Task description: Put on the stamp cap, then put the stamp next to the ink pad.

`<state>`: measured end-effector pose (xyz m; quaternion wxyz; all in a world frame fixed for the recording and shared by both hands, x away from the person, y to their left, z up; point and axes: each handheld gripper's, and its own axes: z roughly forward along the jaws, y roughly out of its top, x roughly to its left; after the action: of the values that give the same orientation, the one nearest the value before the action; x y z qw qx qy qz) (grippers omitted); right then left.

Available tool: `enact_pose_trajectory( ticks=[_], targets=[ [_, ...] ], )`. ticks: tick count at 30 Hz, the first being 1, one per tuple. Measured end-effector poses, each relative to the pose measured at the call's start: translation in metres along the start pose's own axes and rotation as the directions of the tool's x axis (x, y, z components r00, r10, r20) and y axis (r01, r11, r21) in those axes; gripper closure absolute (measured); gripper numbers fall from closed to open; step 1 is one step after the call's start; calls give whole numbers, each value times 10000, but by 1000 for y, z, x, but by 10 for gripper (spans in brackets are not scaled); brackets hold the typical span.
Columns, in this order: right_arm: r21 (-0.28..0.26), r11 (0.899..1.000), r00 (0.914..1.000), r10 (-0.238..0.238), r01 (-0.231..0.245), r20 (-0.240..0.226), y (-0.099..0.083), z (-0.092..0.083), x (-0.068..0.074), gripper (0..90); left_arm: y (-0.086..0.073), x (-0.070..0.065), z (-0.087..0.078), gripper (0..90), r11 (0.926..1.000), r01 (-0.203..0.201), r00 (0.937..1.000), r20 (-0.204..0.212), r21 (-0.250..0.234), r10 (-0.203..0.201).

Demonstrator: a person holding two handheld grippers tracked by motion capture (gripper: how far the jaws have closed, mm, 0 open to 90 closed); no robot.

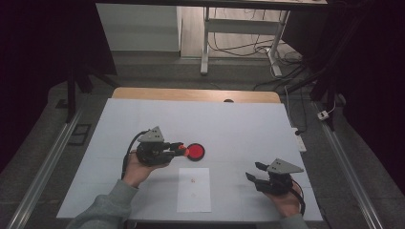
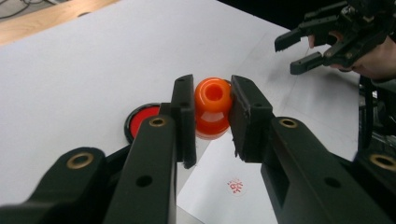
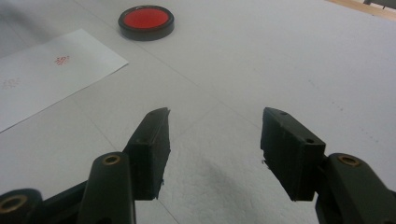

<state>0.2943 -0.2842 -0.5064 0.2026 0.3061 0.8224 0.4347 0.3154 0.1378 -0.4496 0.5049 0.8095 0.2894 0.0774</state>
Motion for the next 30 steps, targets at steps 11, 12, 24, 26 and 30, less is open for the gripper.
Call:
enact_pose_trajectory(
  ticks=[11,12,24,26,30],
  targets=[
    [93,10000,9999,-11,12,-102,-1,1,-1,395,0,12,-7,725,9999,112,9990,-439,50,-110],
    [79,10000,9999,4,-3,-124,-1,1,-1,394,0,13,-8,725,9999,133,9988,-472,52,-130],
    [231,9997,10000,16,-14,-77,-2,2,-2,385,-3,27,-13,725,9994,321,9949,-958,131,-307],
    [212,9998,9999,33,-30,-136,-2,3,-2,385,-4,30,-12,725,9992,370,9940,-1036,158,-352],
    [266,9996,9999,27,-24,-97,-2,3,-3,385,-6,38,-7,724,9984,463,9917,-1213,339,-418]
  ],
)
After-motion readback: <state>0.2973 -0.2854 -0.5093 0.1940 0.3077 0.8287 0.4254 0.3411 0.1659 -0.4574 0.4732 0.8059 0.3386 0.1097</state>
